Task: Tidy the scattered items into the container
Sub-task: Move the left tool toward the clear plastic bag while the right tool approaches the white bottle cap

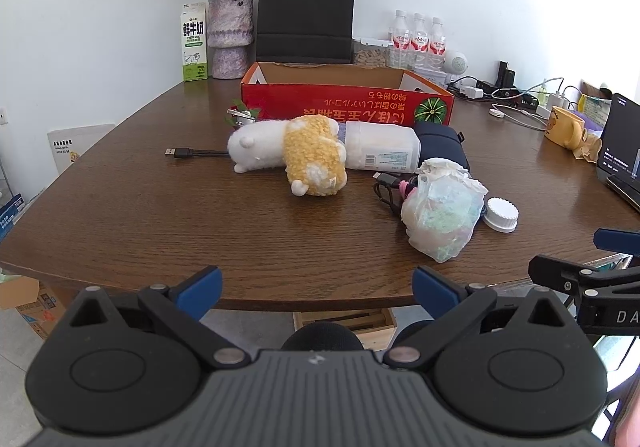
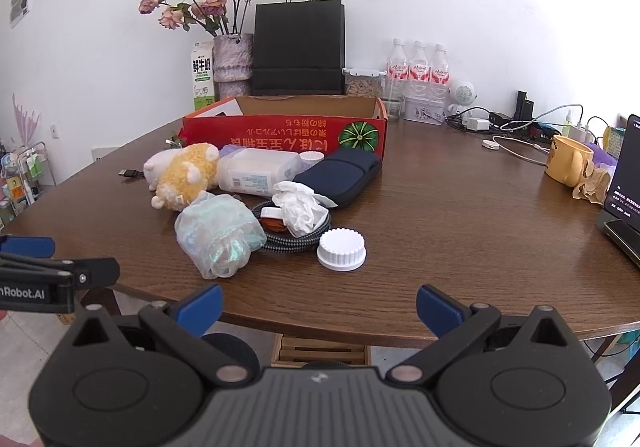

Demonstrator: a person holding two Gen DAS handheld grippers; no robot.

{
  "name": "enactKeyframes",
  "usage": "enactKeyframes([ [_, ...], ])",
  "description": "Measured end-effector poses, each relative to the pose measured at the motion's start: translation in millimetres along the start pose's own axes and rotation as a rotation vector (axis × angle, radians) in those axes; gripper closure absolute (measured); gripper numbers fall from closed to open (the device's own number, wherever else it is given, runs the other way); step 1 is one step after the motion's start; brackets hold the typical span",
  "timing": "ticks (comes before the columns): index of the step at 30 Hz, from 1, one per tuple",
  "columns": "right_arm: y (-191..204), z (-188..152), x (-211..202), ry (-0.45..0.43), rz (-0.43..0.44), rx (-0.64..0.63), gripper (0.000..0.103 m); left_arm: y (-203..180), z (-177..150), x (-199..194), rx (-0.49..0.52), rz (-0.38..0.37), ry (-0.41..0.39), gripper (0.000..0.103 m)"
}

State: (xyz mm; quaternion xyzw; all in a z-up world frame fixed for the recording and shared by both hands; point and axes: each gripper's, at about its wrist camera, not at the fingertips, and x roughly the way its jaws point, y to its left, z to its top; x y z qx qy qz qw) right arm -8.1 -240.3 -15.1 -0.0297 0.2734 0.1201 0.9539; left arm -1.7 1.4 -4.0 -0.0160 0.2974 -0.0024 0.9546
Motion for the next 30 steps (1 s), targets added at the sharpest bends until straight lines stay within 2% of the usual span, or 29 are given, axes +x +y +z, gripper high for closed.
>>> enactKeyframes([
  [30,-3.8,-0.6,2.3,0.002,-0.006,0.0,0.0,-9.4,5.7,-0.1,0.019,-0.025,-0.012,0.0],
])
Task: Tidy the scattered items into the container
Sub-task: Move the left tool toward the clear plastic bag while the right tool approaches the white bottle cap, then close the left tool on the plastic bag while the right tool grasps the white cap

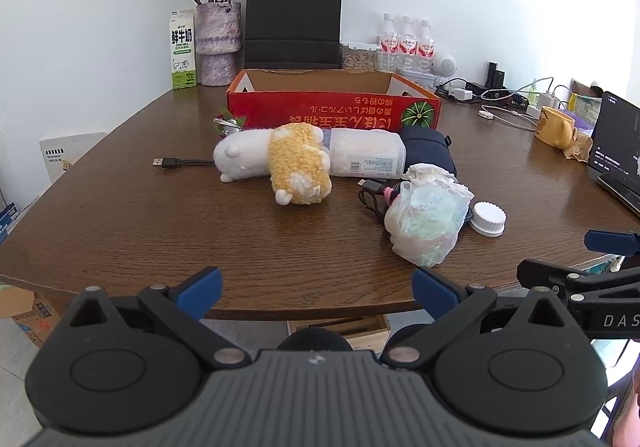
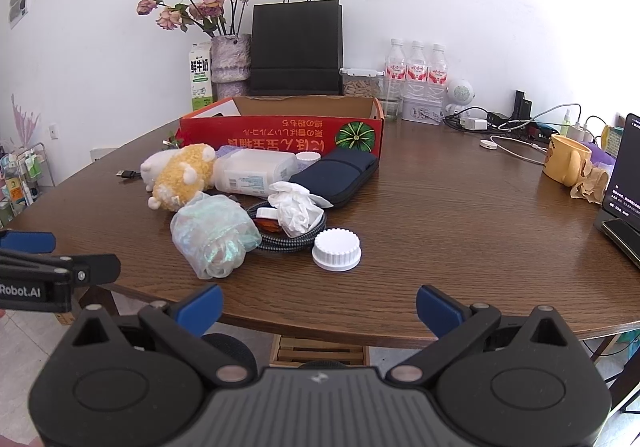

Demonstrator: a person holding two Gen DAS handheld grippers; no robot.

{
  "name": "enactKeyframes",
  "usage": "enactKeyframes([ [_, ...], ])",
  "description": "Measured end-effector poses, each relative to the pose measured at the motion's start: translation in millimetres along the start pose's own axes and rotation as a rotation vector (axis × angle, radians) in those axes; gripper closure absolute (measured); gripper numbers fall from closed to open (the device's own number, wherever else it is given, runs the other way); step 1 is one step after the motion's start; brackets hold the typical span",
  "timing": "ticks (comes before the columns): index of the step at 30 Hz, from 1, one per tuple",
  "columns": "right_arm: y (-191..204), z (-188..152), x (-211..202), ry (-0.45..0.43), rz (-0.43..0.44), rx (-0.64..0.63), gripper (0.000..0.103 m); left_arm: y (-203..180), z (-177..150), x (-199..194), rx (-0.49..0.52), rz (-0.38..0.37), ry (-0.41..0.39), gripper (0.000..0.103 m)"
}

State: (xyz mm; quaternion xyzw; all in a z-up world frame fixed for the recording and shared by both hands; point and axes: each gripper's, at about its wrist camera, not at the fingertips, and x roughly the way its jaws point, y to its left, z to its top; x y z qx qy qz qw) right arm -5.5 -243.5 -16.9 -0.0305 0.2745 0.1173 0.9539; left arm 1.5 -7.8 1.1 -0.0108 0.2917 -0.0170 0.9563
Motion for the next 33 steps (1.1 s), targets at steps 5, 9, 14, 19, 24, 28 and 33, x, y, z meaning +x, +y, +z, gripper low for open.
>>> enactKeyframes([
  [5,-12.8,1.6,5.6,0.012,-0.017,-0.011,0.0,-13.2,5.6,10.1,0.024,-0.031,-0.002,0.0],
  [9,-24.7,6.0,16.4,0.024,-0.029,-0.024,0.0,-25.8,11.8,21.9,0.044,-0.056,0.0,0.0],
  [14,-33.9,9.5,31.7,0.04,-0.013,-0.053,0.0,-38.3,18.1,39.0,0.048,-0.092,0.014,0.0],
  [19,-38.9,9.5,46.2,0.047,0.029,-0.1,0.0,-45.4,20.9,60.1,0.035,-0.093,0.044,0.0],
  [24,-40.3,13.7,64.8,0.039,0.054,-0.095,0.002,-45.0,23.7,71.6,0.033,-0.1,0.048,0.006],
  [28,-40.2,17.6,78.6,0.039,0.091,-0.076,0.009,-42.6,27.7,77.4,0.032,-0.118,0.051,0.014],
  [33,-41.3,22.2,90.0,0.045,0.138,-0.085,0.024,-42.8,32.1,81.5,0.034,-0.13,0.056,0.023],
])
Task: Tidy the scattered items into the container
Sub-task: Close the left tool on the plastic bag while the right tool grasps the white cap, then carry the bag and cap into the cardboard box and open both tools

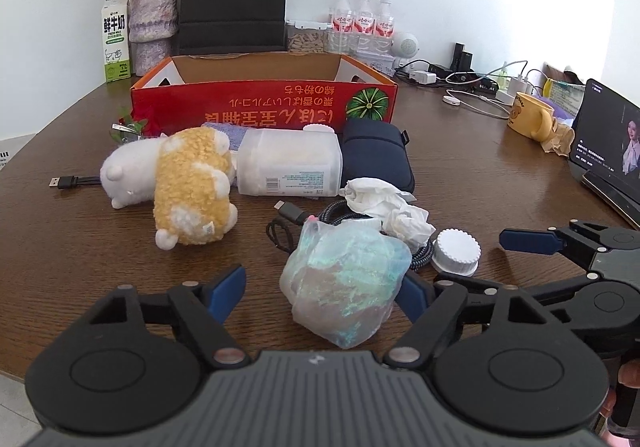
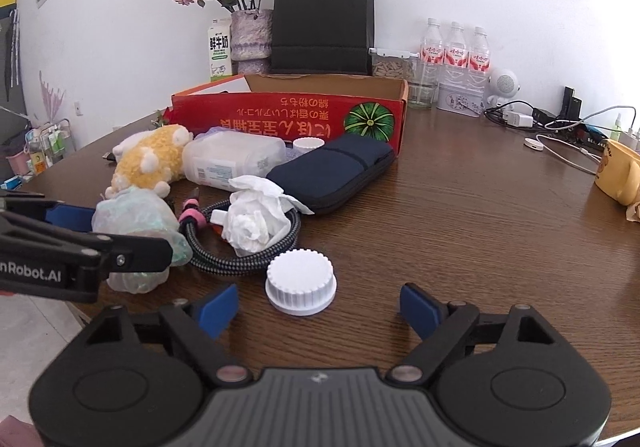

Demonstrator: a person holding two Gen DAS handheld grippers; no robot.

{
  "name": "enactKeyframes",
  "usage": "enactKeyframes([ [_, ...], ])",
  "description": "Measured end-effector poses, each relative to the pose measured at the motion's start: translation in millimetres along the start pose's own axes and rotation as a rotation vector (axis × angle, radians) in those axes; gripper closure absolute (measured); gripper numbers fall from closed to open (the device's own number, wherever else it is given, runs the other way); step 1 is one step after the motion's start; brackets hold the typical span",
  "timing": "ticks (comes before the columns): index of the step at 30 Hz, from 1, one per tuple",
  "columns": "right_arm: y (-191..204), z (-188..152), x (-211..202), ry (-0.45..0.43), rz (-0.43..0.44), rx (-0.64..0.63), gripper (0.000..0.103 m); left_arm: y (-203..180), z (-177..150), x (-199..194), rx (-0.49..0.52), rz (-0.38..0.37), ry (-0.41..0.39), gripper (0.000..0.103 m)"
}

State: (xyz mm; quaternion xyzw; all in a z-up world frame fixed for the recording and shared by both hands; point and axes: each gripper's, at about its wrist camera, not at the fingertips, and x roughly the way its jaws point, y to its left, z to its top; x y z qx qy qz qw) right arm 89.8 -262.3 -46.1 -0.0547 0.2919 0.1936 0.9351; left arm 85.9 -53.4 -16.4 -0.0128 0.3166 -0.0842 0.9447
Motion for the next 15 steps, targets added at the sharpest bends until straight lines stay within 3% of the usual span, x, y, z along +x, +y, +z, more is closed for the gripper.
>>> enactKeyframes([
  [2,0.1,2.0,2.9,0.001,0.014,-0.012,0.03,0.4,0.6,1.3,0.017,-0.019,0.011,0.025],
  [4,0.3,3.3,5.0,0.004,0.023,-0.014,0.039,3.2,1.2,2.5,0.025,-0.041,0.024,0.036],
  [6,0.6,4.3,3.8,-0.001,0.038,-0.013,0.064,4.9,2.8,2.9,0.036,-0.061,0.033,0.048],
  [15,-0.1,8.4,-8.4,-0.038,0.013,0.018,0.064,11.8,4.3,-5.8,0.044,-0.081,0.015,0.055],
])
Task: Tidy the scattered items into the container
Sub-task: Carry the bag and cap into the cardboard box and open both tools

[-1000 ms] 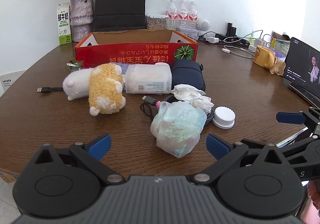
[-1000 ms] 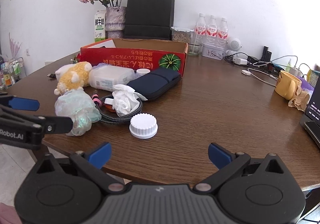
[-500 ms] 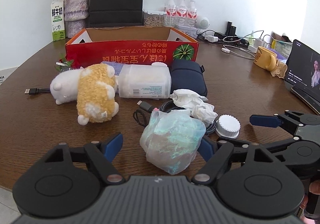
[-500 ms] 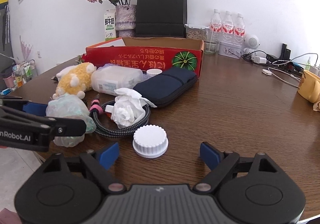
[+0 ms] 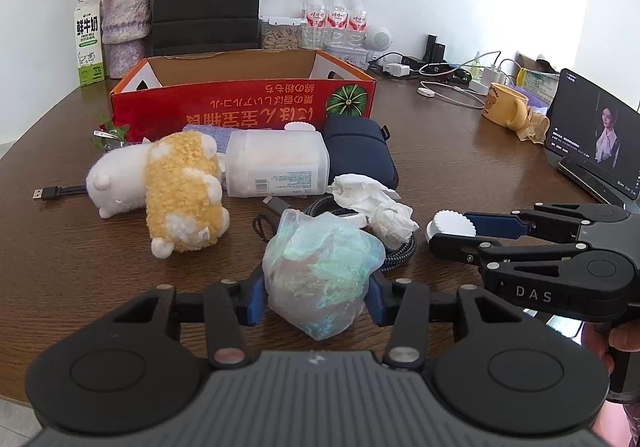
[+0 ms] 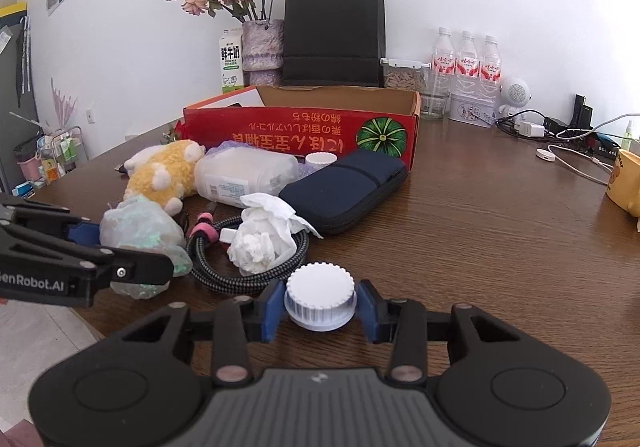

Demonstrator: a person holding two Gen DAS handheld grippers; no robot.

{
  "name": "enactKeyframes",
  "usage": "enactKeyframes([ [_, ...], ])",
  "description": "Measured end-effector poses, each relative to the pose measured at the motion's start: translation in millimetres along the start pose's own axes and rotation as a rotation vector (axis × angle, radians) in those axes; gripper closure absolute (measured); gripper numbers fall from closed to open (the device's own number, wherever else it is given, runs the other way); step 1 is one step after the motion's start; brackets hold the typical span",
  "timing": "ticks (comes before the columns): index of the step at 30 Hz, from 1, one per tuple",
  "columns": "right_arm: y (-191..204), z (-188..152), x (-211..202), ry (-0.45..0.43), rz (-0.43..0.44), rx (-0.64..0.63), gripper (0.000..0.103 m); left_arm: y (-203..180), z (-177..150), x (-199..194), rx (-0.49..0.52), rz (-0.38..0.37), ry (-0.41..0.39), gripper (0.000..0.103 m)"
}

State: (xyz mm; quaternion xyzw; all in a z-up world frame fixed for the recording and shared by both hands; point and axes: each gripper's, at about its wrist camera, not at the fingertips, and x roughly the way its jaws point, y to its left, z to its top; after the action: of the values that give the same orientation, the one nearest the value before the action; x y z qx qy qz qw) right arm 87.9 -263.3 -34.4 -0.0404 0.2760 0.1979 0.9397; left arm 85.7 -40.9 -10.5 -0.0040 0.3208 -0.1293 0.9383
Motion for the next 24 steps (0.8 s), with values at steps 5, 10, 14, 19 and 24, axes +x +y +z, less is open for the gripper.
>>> enactKeyframes([
  [5,1.4,13.9,-9.6,-0.046,-0.017,0.001,0.064,8.2,8.4,-11.2,-0.006,0.002,-0.036,0.055],
  [10,3.7,40.3,-7.6,-0.1,-0.023,-0.005,0.064,19.5,30.0,-15.5,-0.02,0.013,-0.087,0.055],
  [14,3.7,68.2,2.6,-0.145,-0.03,-0.001,0.064,30.8,57.1,-13.5,-0.029,0.022,-0.14,0.055],
  [19,-0.5,107.0,23.4,-0.195,-0.038,0.017,0.064,49.9,93.2,-1.9,-0.09,0.034,-0.181,0.055],
  [24,-9.1,146.6,60.4,-0.209,-0.028,0.055,0.064,64.9,129.6,23.2,-0.144,0.006,-0.199,0.055],
])
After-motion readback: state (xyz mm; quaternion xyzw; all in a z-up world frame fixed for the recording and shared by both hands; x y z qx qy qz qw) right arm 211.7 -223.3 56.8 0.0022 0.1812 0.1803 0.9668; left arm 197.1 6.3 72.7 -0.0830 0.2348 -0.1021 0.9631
